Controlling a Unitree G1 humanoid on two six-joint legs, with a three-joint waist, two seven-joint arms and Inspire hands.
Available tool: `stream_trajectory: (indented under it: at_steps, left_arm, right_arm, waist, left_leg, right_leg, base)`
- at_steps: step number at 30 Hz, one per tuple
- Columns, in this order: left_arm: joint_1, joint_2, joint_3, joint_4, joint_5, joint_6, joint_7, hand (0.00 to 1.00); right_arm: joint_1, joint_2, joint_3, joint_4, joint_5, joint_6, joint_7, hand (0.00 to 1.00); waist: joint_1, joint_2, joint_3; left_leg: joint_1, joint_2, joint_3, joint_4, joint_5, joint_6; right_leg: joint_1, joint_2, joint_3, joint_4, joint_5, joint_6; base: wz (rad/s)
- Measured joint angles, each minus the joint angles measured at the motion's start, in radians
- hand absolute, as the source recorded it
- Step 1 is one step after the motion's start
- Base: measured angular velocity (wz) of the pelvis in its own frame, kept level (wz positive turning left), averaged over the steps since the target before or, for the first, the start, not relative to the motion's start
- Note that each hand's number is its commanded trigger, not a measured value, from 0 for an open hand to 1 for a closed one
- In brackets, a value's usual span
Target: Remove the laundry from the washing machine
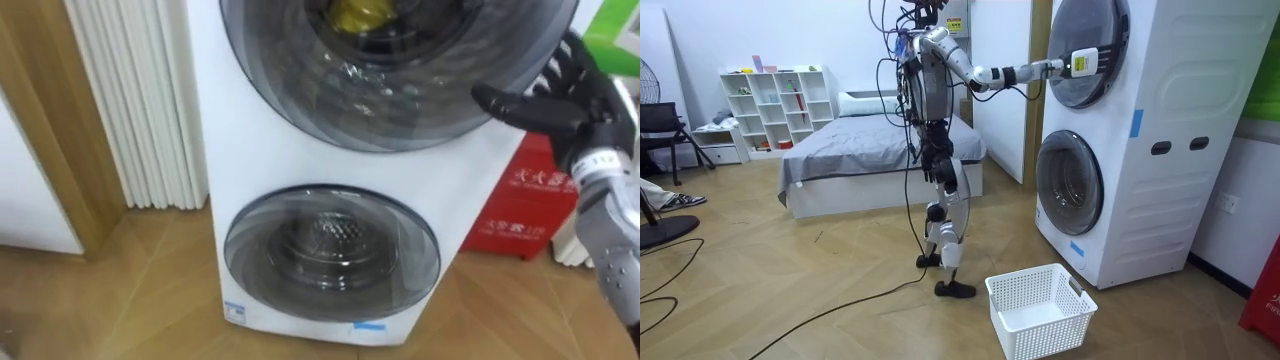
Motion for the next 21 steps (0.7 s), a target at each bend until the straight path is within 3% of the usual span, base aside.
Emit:
stream_trajectory:
  at_steps: [9, 17, 21]
  left_arm:
    - [-0.015, 0.013, -0.001, 0.003, 0.001, -0.001, -0.022, 0.00]
    - [-0.020, 0.016, -0.008, 0.002, 0.000, 0.000, -0.026, 0.00]
    - [-0.017, 0.017, -0.009, 0.002, 0.000, -0.001, -0.028, 0.00]
  right_arm:
    - [0.000, 0.000, 0.000, 0.003, -0.019, 0.000, -0.003, 0.00]
    - [0.000, -0.003, 0.010, -0.002, -0.018, 0.001, 0.006, 0.00]
    - [0.000, -0.028, 0.053, -0.066, -0.033, 0.039, -0.001, 0.00]
  waist:
    - [0.009, -0.011, -0.0049]
    - [0.009, -0.015, -0.0046]
    - [0.003, -0.015, -0.0046]
  left_leg:
    - [-0.003, 0.000, -0.001, 0.003, 0.001, 0.001]
    - [0.004, 0.001, 0.015, -0.008, 0.002, 0.002]
    - [0.003, 0.003, 0.042, -0.009, 0.002, 0.002]
  right_leg:
    - [-0.001, -0.002, -0.009, -0.003, -0.001, 0.001]
    - [-0.002, -0.002, -0.006, -0.006, -0.002, 0.004]
    - [-0.017, 0.001, 0.019, 0.000, -0.002, 0.004]
  base:
    - [0.01]
    - [-0.02]
    - [-0.20]
